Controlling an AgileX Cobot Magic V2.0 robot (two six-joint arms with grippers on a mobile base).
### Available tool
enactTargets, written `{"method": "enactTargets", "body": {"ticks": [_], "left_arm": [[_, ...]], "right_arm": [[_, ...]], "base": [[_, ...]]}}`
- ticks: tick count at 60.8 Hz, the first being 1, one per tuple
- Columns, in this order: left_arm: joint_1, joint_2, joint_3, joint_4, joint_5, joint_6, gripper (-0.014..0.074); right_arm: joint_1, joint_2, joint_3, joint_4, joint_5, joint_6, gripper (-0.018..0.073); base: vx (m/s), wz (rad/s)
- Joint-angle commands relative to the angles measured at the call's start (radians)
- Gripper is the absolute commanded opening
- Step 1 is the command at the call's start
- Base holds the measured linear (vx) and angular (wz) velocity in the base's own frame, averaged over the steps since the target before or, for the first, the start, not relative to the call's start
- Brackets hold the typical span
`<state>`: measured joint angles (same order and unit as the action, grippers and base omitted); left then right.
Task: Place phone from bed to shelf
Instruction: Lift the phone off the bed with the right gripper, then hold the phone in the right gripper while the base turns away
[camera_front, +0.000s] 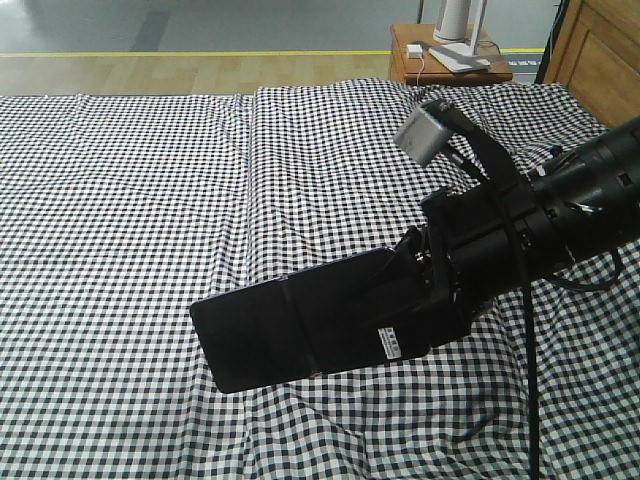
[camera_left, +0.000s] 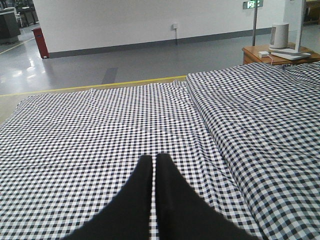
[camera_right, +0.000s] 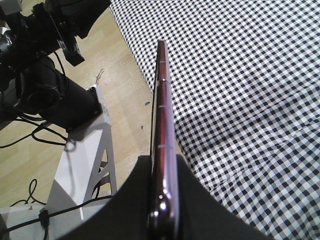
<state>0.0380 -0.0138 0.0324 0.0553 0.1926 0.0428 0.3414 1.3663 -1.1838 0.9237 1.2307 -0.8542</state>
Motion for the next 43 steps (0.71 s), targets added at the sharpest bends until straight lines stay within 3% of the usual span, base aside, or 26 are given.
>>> {"method": "enactTargets", "body": {"ticks": [1, 43], "left_arm": [[0.000, -0.010, -0.026, -0.005, -0.070, -0.004, 0.0001], [0.000, -0.010, -0.026, -0.005, -0.070, -0.004, 0.0001]], "right_arm": [[0.000, -0.035, -0.024, 0.080, 0.059, -0.005, -0.0001], [-0.002, -0.035, -0.024, 0.080, 0.059, -0.005, -0.0001]], "base": [[0.00, 0.00], [-0.01, 0.04]]}}
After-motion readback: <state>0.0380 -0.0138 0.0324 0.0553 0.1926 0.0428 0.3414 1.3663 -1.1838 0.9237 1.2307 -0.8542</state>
